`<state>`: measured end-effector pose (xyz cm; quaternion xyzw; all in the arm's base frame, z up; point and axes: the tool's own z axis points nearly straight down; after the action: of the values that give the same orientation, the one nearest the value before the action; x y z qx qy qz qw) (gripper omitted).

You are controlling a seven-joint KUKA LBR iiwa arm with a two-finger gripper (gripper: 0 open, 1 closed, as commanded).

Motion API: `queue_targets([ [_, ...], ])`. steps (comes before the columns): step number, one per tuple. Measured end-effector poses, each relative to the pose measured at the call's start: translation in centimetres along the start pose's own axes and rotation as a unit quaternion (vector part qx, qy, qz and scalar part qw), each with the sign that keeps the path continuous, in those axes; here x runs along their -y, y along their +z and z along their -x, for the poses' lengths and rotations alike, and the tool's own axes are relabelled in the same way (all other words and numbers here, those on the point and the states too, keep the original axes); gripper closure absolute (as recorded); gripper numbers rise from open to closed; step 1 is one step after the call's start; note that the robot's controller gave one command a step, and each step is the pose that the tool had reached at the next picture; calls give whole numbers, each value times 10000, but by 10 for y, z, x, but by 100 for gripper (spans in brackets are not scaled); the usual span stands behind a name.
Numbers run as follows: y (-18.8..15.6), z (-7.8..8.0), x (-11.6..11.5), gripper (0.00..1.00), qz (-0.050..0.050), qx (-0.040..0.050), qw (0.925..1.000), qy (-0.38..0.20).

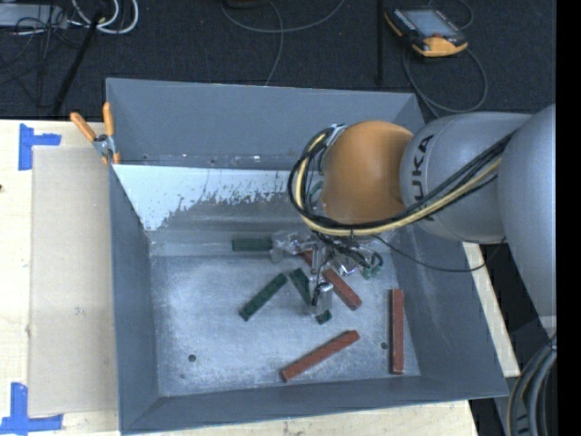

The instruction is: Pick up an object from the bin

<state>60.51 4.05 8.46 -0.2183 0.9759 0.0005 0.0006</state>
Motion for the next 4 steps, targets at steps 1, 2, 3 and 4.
queue_targets([
  [1, 16, -18, -20, 0, 7, -17, 9997, -246],
  [2, 15, -17, -20, 100, -1, -6, 9997, -250],
  [3, 15, -17, -20, 0, 0, -7, 9997, -254],
  [4, 15, 9, -64, 0, 5, 7, 9963, -860],
])
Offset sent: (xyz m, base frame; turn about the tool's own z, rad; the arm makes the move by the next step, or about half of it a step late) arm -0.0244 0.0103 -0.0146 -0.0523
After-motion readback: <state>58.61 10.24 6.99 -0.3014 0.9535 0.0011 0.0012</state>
